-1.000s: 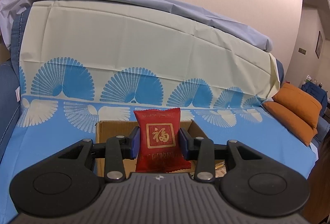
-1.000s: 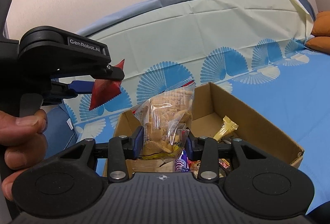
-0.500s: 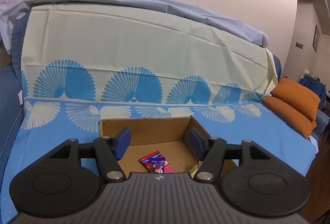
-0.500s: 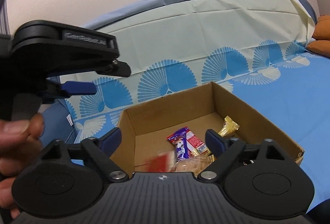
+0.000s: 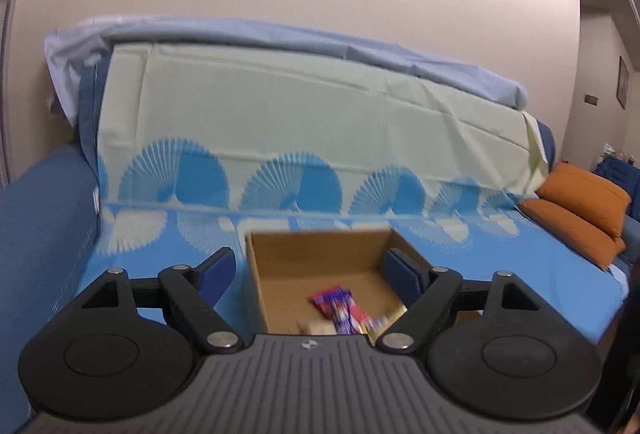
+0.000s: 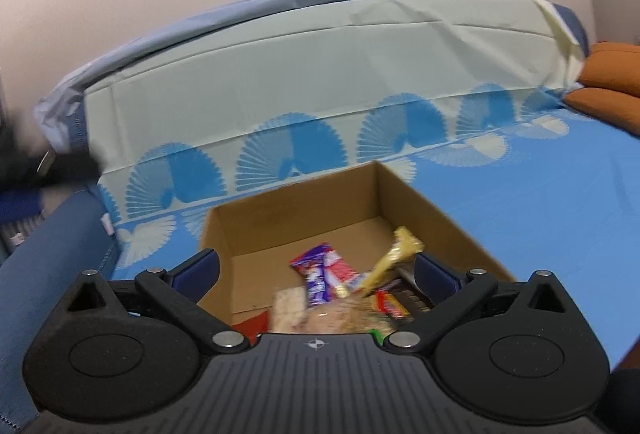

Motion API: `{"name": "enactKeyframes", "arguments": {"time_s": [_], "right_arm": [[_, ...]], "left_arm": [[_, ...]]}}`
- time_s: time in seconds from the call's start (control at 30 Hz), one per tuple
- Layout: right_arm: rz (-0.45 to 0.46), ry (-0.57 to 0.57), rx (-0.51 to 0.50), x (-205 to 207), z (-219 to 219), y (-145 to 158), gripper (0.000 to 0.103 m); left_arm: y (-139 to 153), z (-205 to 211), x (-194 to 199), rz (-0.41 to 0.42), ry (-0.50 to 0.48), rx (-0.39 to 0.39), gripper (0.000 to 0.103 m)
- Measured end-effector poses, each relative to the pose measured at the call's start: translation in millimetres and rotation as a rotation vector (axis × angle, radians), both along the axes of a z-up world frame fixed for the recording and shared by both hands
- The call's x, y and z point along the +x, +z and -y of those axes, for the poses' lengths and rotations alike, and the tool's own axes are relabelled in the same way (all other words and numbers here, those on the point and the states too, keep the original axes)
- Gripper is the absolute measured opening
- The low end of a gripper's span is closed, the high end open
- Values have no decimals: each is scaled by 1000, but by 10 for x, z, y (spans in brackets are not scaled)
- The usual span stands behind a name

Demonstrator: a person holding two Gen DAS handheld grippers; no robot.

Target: Organize snacks

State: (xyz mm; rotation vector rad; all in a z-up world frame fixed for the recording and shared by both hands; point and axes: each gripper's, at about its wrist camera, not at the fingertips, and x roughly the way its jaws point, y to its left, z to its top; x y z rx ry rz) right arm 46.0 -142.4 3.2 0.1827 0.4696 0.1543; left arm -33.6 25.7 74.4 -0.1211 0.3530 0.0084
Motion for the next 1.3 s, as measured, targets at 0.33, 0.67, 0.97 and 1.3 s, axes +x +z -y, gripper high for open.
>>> {"name": "enactKeyframes", "arguments": {"time_s": [0.33,0.67,0.97,1.3], "right_arm": [[-68,65,-192,-24,486,90,102],[-109,49,-263,-166,459,-202,102],[-109,109,-333,-194,282,-226,102],[-98,155,-376,-232,171,-249,102]], "left_arm": [[-720,90,-108,-210,21,-31,103],[-1069,94,-4,-379,83,-62,103],[-1060,46,1,-388,101,-70,103],[-1067,85,20,-388,101,-66,103]]}}
